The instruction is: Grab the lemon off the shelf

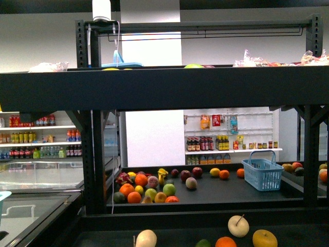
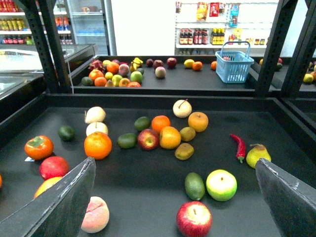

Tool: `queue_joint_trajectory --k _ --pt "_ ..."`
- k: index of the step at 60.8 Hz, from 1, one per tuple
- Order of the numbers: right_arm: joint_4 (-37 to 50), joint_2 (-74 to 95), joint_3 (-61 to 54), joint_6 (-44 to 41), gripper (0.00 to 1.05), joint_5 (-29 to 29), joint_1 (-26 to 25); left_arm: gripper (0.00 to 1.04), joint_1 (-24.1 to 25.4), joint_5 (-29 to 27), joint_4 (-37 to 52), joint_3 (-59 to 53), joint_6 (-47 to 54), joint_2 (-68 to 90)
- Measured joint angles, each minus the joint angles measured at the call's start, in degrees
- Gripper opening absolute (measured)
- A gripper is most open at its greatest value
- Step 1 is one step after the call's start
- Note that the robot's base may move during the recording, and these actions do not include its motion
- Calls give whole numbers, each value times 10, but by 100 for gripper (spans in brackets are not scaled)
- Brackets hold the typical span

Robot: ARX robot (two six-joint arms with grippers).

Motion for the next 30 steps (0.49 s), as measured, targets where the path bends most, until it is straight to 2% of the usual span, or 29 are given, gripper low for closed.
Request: queue_joint_trajectory --k 5,10,17,20,22,24,28,30 --pt "0 0 0 0 97 0 0 97 -24 -44 -85 -55 153 -113" --pt "0 0 0 0 97 0 0 97 -58 -71 -116 -90 221 -199" --pt "0 0 0 0 97 0 0 97 -113 -110 -131 -128 253 -304" --pt "0 0 0 0 97 0 0 89 -132 -66 -67 -171 304 -353" --pt "0 0 0 0 97 0 0 83 -148 -63 -27 -198 339 -379" --pt "0 0 0 0 97 0 0 76 -177 -76 -1 -231 386 -416" --pt "0 0 0 0 97 0 0 64 -247 -141 0 -284 439 -476" --pt "0 0 0 0 97 0 0 57 -275 -155 0 -313 458 -506"
